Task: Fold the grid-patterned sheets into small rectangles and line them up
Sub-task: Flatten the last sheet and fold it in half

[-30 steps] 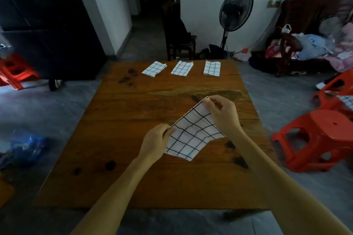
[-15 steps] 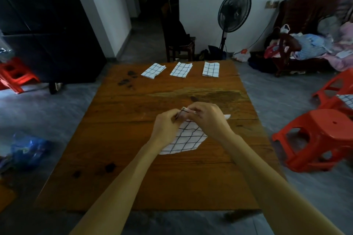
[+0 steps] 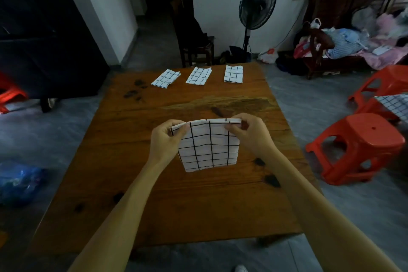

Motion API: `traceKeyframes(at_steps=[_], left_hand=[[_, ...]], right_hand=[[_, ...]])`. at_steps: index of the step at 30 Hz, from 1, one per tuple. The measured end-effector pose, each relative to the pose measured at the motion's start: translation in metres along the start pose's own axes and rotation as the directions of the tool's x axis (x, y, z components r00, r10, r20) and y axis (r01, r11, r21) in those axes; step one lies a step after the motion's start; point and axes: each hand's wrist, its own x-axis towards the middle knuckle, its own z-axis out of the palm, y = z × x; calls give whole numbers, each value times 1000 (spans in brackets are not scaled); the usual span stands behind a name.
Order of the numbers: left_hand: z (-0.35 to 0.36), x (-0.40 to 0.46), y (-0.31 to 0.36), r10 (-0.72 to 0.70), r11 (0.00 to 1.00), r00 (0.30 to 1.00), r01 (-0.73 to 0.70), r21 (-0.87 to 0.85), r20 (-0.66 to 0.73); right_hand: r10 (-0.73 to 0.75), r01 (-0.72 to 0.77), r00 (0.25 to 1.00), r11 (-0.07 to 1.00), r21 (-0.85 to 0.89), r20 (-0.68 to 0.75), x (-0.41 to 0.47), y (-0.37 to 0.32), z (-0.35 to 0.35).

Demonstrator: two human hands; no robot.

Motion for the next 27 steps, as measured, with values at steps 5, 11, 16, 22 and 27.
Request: traceKeyframes(at_steps=[5, 11, 16, 22, 27], left_hand=[[-2, 0, -1, -16, 999, 999, 15, -33, -29], [0, 2, 0, -79, 993, 996, 74, -89, -44], [1, 1, 3, -38, 994, 999, 34, -100, -39], [14, -2, 12, 81, 997, 997, -81, -19, -10], [15, -3, 18, 134, 991, 990, -134, -12, 38]], right_hand=[[45, -42, 998, 996, 79, -44, -3, 4, -1], [56, -49, 997, 991, 125, -54, -9, 1, -3], [72, -60, 994, 989, 137, -85, -8, 6, -2], [-268, 224, 961, 890, -396, -60, -8, -10, 13], [-325, 304, 946, 875, -377, 9, 0, -33, 30]])
